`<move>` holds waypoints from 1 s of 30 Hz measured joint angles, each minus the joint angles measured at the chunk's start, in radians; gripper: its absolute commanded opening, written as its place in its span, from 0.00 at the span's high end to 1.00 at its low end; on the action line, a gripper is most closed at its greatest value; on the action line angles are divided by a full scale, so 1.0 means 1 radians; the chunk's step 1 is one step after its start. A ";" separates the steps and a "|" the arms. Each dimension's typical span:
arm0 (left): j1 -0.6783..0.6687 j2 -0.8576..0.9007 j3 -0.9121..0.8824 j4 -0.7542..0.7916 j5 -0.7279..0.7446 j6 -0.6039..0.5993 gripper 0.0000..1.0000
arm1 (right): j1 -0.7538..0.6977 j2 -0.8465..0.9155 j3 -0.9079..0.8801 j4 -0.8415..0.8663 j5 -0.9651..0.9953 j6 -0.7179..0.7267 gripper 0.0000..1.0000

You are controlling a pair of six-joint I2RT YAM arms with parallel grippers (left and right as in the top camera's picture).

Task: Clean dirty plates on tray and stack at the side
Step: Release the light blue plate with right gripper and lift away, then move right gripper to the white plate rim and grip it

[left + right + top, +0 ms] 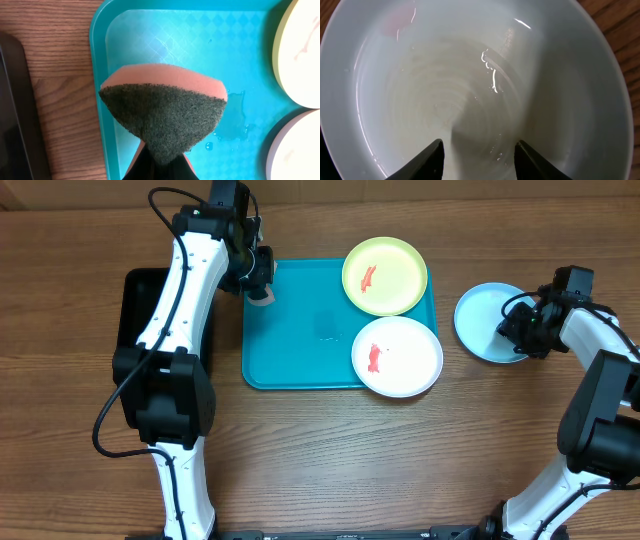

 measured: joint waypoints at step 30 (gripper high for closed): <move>0.000 0.000 0.000 0.019 0.000 0.000 0.96 | 0.219 -0.165 0.178 -0.552 -0.102 -0.087 0.28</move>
